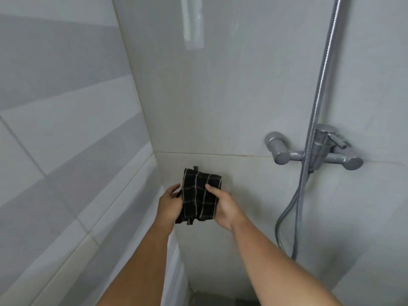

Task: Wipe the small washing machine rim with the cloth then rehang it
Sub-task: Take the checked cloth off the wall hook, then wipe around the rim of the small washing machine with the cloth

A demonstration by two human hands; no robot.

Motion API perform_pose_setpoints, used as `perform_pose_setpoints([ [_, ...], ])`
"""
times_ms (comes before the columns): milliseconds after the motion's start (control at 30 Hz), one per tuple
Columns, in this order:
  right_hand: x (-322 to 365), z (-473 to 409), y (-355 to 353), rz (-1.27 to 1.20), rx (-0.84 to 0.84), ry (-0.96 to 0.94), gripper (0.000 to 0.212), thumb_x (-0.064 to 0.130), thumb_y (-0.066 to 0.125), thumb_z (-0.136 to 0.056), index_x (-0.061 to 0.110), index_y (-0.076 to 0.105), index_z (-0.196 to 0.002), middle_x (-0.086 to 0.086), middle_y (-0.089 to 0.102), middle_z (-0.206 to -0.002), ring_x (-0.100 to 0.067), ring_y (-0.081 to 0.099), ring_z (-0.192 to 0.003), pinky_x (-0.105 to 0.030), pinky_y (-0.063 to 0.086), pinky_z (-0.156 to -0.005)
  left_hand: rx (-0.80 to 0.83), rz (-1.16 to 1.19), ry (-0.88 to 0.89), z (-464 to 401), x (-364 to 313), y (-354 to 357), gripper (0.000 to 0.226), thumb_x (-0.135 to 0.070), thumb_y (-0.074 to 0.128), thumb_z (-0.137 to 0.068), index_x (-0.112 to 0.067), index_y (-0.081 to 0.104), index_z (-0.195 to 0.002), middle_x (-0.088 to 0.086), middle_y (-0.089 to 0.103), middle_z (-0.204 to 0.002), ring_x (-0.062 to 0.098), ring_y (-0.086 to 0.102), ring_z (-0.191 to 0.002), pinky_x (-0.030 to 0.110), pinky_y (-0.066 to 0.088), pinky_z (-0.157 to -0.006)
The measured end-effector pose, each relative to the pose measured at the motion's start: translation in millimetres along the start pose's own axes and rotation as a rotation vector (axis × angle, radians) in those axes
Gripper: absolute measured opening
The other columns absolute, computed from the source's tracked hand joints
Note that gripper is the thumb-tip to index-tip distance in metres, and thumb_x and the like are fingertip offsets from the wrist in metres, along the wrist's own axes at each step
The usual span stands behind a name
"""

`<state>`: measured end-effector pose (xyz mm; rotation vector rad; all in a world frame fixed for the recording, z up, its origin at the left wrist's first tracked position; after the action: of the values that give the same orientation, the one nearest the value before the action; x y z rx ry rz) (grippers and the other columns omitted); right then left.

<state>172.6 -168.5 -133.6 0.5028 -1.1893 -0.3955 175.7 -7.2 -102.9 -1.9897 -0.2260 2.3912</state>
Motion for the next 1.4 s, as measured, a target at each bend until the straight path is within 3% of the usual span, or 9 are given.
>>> perform_pose_setpoints([
  [100, 12, 49, 13, 0.043, -0.011, -0.019, 0.038, 0.024, 0.066, -0.096, 0.002, 0.066, -0.127, -0.020, 0.072, -0.119, -0.034, 0.071, -0.109, -0.043, 0.059, -0.083, -0.090, -0.088, 0.131, 44, -25, -14, 0.019, -0.030, 0.070, -0.096, -0.026, 0.071, -0.114, -0.004, 0.072, -0.113, 0.008, 0.072, -0.103, 0.032, 0.058, -0.095],
  [233, 13, 124, 15, 0.120, -0.048, -0.060, 0.032, 0.023, 0.065, -0.097, 0.004, 0.065, -0.124, -0.020, 0.073, -0.116, -0.034, 0.071, -0.107, -0.045, 0.060, -0.083, 0.303, 0.216, -0.094, 115, -6, 17, 0.056, -0.072, 0.042, -0.096, -0.029, 0.072, -0.117, -0.002, 0.077, -0.118, 0.021, 0.070, -0.111, 0.050, 0.053, -0.100],
  [433, -1, 231, -37, 0.471, -0.364, -0.205, 0.033, 0.027, 0.083, -0.082, 0.009, 0.072, -0.108, -0.012, 0.078, -0.102, -0.024, 0.077, -0.089, -0.043, 0.063, -0.080, 0.345, 0.196, -0.053, 195, 22, 41, 0.010, -0.011, 0.059, -0.101, -0.016, 0.060, -0.110, 0.015, 0.072, -0.110, 0.026, 0.071, -0.093, 0.043, 0.058, -0.073],
  [567, -33, 286, -84, 0.440, -0.426, -0.068, 0.062, 0.056, 0.087, -0.068, 0.016, 0.069, -0.111, -0.007, 0.077, -0.105, -0.021, 0.076, -0.092, -0.033, 0.061, -0.073, 0.403, 0.282, -0.115, 237, 43, 78, 0.012, -0.008, 0.053, -0.103, -0.014, 0.059, -0.113, 0.018, 0.073, -0.104, 0.029, 0.073, -0.085, 0.041, 0.061, -0.066],
  [667, -62, 314, -112, 0.364, -0.329, 0.140, 0.081, 0.074, 0.082, -0.058, 0.024, 0.069, -0.120, -0.005, 0.075, -0.114, -0.022, 0.068, -0.110, -0.045, 0.054, -0.094, 0.409, 0.255, -0.141, 262, 51, 110, 0.010, -0.008, 0.052, -0.103, -0.012, 0.058, -0.109, 0.015, 0.074, -0.089, 0.026, 0.072, -0.070, 0.036, 0.061, -0.057],
  [800, -62, 334, -164, 0.246, -0.335, 0.003, 0.072, 0.047, 0.086, -0.073, 0.016, 0.062, -0.134, -0.010, 0.073, -0.121, -0.030, 0.068, -0.115, -0.055, 0.050, -0.102, 0.461, -0.101, -0.081, 271, 74, 157, 0.017, -0.017, 0.047, -0.105, -0.011, 0.051, -0.120, 0.018, 0.071, -0.105, 0.032, 0.073, -0.091, 0.046, 0.061, -0.079],
  [1133, -100, 375, -328, -0.110, -0.587, 0.110, 0.045, 0.021, 0.080, -0.083, 0.006, 0.068, -0.124, -0.018, 0.074, -0.116, -0.034, 0.071, -0.108, -0.048, 0.055, -0.096, 0.487, -0.445, -0.237, 271, 213, 240, 0.033, -0.033, 0.061, -0.101, -0.008, 0.055, -0.122, 0.015, 0.069, -0.106, 0.022, 0.068, -0.073, 0.027, 0.052, -0.054],
  [1300, -151, 379, -407, -0.256, -0.653, 0.293, 0.027, 0.015, 0.068, -0.087, 0.000, 0.072, -0.109, -0.020, 0.076, -0.098, -0.031, 0.073, -0.076, -0.032, 0.057, -0.058, 0.449, -0.647, -0.355, 266, 306, 250, 0.029, -0.040, 0.068, -0.094, -0.014, 0.063, -0.106, 0.013, 0.075, -0.103, 0.033, 0.074, -0.094, 0.044, 0.060, -0.089],
  [1400, -181, 379, -434, -0.399, -0.690, 0.358, 0.021, 0.018, 0.057, -0.090, 0.001, 0.066, -0.100, -0.020, 0.073, -0.085, -0.031, 0.066, -0.073, -0.037, 0.052, -0.066, 0.447, -0.714, -0.389, 273, 337, 256, 0.027, -0.042, 0.070, -0.092, -0.020, 0.064, -0.106, 0.012, 0.075, -0.110, 0.034, 0.073, -0.101, 0.043, 0.058, -0.092],
])
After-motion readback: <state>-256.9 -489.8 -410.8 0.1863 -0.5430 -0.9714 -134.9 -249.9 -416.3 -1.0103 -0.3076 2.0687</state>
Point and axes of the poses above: each hand's wrist, its own z-axis away from the middle knuckle, its own y-axis out of the palm, x = y × z, the point moved 9 cm from there along -z, towards the middle knuckle
